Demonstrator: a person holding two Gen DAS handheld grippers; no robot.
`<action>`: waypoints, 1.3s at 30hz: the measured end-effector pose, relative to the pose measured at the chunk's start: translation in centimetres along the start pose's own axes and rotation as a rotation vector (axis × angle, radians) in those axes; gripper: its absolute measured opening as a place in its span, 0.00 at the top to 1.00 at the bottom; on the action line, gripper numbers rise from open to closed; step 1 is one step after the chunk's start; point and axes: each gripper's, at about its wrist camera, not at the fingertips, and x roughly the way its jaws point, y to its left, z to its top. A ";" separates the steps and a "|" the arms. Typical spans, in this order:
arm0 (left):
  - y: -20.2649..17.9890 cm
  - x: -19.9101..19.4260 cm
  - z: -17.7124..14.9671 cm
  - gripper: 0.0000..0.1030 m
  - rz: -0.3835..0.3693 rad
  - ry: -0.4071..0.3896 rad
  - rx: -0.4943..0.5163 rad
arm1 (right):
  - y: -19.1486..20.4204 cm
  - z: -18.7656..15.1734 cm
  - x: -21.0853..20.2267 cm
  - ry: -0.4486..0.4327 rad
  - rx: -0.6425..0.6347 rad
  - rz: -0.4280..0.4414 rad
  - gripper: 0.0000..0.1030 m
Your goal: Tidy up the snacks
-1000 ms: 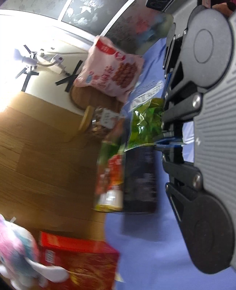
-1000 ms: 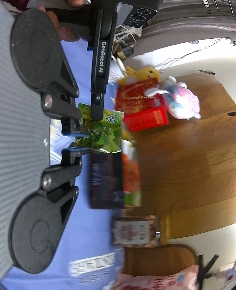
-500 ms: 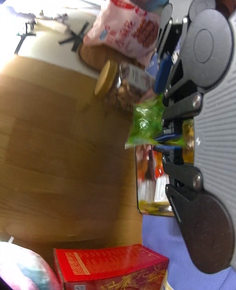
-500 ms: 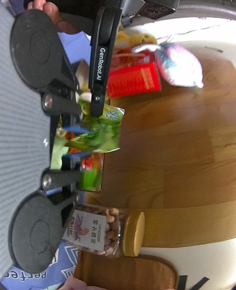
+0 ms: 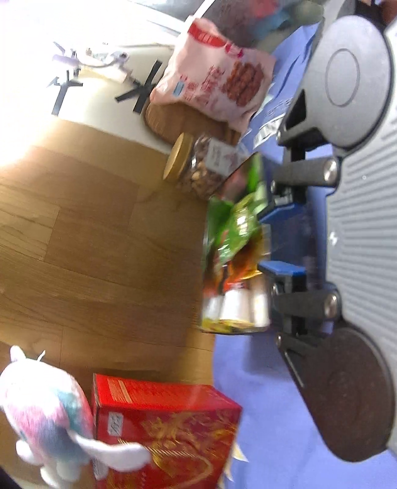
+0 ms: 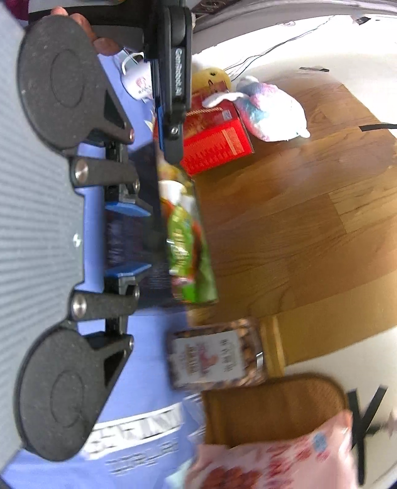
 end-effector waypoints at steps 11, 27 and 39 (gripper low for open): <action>-2.5 -6.4 -8.8 0.53 0.114 0.053 0.071 | 2.7 -6.8 -6.1 0.069 0.050 -0.049 0.49; -5.0 -14.2 -14.0 0.03 0.164 -0.019 0.123 | 6.6 -11.9 -13.3 0.061 0.050 -0.054 0.41; -5.0 -17.0 -16.0 0.00 0.215 0.014 0.091 | 8.5 -13.0 -16.5 0.030 0.083 -0.044 0.38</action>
